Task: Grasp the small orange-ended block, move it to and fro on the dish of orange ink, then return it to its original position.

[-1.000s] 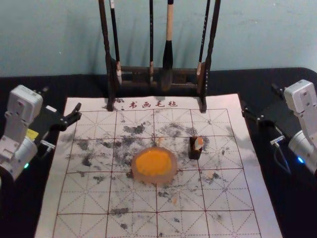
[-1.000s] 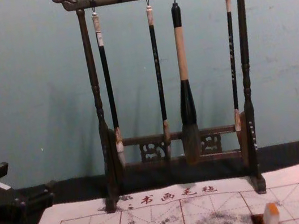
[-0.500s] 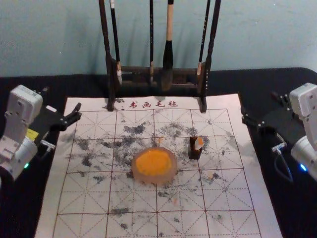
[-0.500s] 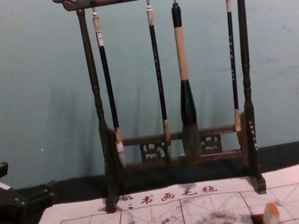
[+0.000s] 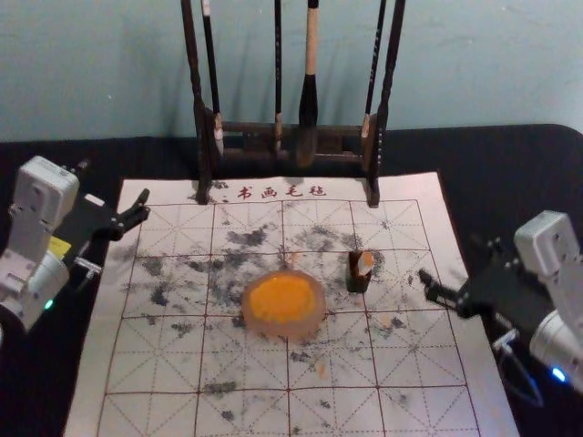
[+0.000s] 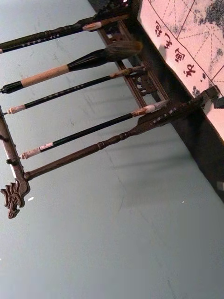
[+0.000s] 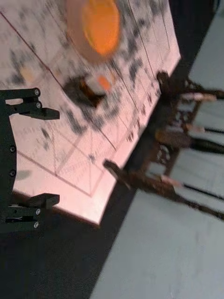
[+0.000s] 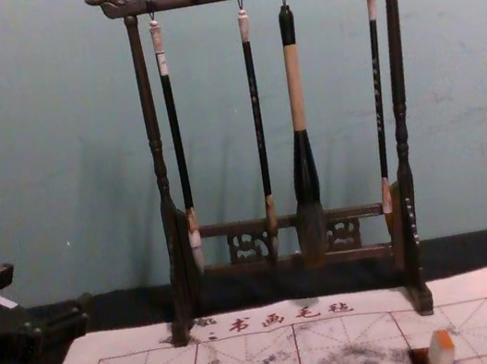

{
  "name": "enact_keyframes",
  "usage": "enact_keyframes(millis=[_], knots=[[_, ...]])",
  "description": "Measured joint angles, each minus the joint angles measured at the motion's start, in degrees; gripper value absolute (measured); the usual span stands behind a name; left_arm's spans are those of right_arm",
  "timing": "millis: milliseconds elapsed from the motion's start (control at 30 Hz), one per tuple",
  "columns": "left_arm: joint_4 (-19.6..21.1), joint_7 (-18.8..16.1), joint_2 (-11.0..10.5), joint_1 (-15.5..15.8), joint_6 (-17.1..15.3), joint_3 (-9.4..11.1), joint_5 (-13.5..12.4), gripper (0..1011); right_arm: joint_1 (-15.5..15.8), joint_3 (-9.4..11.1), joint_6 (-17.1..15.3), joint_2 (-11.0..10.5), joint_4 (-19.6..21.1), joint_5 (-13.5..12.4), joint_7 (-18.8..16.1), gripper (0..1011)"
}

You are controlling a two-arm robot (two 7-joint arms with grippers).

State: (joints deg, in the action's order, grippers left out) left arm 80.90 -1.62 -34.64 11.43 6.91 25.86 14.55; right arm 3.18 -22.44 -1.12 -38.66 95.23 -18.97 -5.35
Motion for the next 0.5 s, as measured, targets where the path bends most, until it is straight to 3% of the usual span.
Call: enact_keyframes(millis=[267,500], knots=[[0.0,0.0,0.0,0.0,0.0,0.0,0.0,1001,2.1,-1.0,-0.1,0.4,1.9,1.2,-1.9,1003],[0.0,0.0,0.0,0.0,0.0,0.0,0.0,1001,1.8,-1.5,0.2,3.2,1.9,2.0,-2.2,1003]])
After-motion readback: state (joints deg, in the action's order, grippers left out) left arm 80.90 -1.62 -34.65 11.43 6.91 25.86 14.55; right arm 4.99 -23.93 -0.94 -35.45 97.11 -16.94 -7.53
